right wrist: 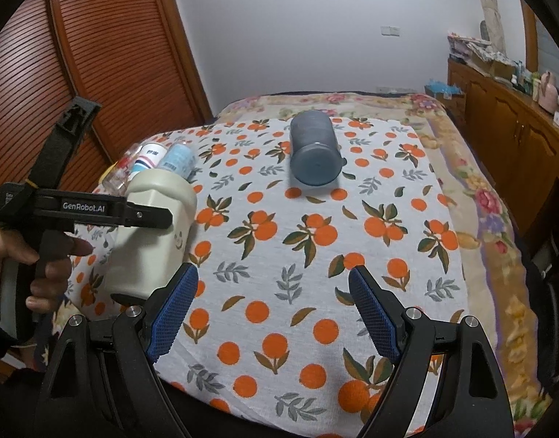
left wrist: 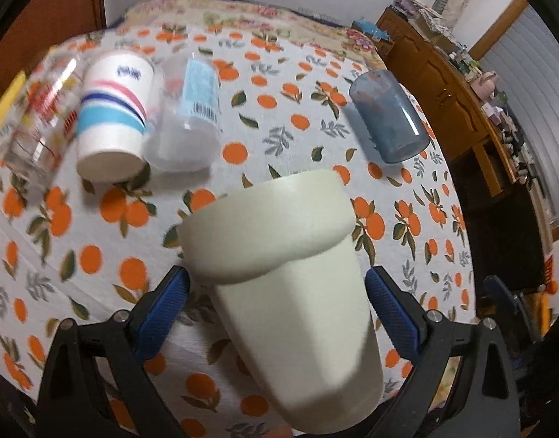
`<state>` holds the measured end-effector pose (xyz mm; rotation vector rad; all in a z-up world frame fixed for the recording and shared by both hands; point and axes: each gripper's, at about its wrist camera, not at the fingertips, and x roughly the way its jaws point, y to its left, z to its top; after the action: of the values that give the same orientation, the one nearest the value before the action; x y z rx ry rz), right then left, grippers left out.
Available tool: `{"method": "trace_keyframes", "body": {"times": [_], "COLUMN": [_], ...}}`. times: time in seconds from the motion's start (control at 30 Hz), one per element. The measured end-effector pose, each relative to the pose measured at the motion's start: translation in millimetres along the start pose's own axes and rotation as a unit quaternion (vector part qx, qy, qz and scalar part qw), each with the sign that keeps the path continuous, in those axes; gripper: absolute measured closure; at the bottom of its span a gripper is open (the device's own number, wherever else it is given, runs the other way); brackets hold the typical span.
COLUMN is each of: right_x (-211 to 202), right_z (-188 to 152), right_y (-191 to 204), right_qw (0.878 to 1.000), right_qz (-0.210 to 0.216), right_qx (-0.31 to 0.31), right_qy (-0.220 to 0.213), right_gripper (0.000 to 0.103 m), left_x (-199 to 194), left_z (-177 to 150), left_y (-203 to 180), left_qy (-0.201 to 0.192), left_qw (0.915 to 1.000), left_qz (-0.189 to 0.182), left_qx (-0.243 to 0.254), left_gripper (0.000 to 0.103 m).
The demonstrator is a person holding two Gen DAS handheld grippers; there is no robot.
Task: Flip cup upright
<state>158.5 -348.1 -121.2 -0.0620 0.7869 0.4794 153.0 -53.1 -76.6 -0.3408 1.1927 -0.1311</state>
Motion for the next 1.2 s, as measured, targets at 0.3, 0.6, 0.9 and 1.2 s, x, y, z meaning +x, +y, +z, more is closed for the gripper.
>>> {"method": "trace_keyframes", "body": {"times": [0.3, 0.6, 0.9, 1.2], "right_x": [0.3, 5.2, 16.9, 21.0], "right_z": [-1.0, -1.8, -2.7, -0.5], "right_y": [2.4, 4.5, 8.0, 12.8], "right_qw": [1.0, 1.0, 1.0, 1.0], "right_qz": [0.0, -0.003, 0.001, -0.001], "right_qx": [-0.001, 0.0, 0.004, 0.004], "right_qy": [-0.001, 0.003, 0.012, 0.013], "right_gripper": [0.016, 0.016, 0.016, 0.016], "left_x": [11.0, 3.8, -23.5, -45.1], "left_z": [4.1, 5.1, 4.5, 0.9], "left_y": [4.9, 11.1, 13.5, 7.5], "left_qy": [0.025, 0.011, -0.076, -0.134], "left_qw": [0.9984, 0.9978, 0.9954, 0.9866], "left_qz": [-0.045, -0.064, -0.034, -0.018], "left_qx": [-0.026, -0.015, 0.049, 0.091], "left_gripper": [0.01, 0.022, 0.023, 0.025]}}
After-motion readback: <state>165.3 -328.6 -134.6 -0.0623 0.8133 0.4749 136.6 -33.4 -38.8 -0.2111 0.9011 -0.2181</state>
